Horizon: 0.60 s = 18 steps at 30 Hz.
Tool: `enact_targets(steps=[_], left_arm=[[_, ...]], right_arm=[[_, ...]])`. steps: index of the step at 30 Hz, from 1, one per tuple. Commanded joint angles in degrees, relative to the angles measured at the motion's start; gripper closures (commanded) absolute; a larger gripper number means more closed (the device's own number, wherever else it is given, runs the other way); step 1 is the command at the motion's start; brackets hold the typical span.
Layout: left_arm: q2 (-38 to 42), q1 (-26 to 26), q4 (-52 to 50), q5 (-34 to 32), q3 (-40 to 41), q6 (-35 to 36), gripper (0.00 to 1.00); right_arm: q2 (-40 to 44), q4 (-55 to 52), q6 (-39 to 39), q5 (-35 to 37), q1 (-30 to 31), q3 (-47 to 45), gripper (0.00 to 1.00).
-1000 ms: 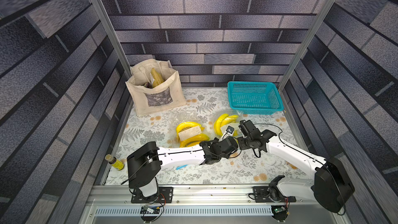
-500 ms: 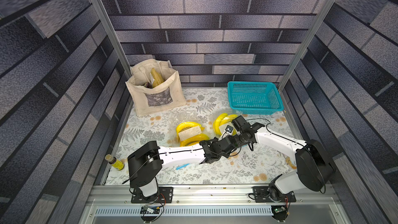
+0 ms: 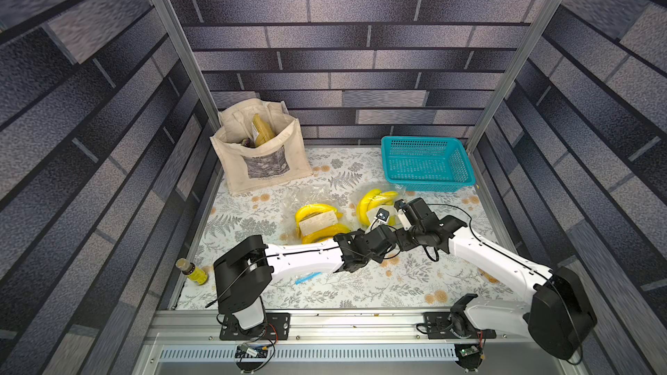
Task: Open the zip-top bag and take out the banana
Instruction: Pick up the banana from the zipper food storage bag.
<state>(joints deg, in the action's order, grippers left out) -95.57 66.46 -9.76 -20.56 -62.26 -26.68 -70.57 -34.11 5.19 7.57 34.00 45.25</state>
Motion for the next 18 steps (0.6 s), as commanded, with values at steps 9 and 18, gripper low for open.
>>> enact_targets(steps=[9,18], left_arm=[[0.2,-0.5,1.9,1.6,1.3,-1.8,1.00],[0.1,-0.5,1.9,2.4,2.0,-1.9,1.00]], right_arm=[[-11.1,-0.3,-6.9,0.6,-0.1,5.3,0.35],[-15.5,1.5,-9.7,2.4,-2.7,5.9,0.35]])
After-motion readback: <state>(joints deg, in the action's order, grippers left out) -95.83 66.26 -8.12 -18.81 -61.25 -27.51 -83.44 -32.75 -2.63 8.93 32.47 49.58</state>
